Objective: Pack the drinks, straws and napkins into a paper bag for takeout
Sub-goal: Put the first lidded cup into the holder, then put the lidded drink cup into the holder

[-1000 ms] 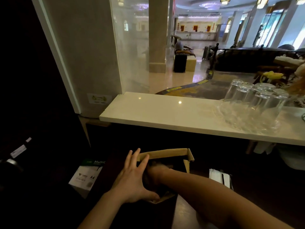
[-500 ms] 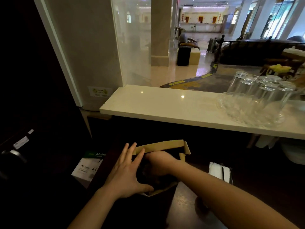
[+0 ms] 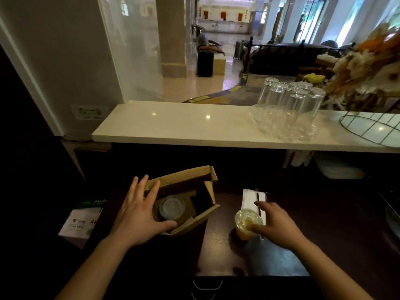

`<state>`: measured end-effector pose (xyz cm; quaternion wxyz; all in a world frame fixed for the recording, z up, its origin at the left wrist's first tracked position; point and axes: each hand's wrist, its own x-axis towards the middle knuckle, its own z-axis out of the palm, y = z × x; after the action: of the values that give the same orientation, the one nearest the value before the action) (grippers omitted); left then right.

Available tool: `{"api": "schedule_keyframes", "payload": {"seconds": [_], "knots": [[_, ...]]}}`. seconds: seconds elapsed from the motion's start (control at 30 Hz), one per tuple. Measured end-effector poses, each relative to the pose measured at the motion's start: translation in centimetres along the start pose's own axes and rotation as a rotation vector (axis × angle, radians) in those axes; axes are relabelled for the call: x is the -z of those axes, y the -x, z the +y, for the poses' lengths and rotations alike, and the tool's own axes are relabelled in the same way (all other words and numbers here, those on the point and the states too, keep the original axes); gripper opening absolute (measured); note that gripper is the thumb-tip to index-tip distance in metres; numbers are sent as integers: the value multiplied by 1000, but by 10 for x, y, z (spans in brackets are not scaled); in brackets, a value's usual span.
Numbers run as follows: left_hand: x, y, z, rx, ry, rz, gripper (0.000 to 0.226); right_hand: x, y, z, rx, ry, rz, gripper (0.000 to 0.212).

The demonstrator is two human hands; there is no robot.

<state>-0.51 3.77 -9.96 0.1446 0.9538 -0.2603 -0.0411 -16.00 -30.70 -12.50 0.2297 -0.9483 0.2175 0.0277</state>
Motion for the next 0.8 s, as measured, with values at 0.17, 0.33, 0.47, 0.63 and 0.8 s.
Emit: {"api": "schedule_keyframes", "payload": {"seconds": [0.17,0.33,0.47,0.63,0.8], "knots": [[-1,3,4,5,33,3,123,-45,-9,8,-10,140,-162,121],[0,2,2,20,41,-15,124,-65,-32,11,9,163,-107,103],[-4,1,5,34,41,-10,127,-57,-36,3,33,112,-51,94],[-6,-1,8,46,43,2,129,-6,-22,-29,209,30,104,96],[-8,-3,12,59,39,8,129,59,-2,-91,421,-15,147,98]]}}
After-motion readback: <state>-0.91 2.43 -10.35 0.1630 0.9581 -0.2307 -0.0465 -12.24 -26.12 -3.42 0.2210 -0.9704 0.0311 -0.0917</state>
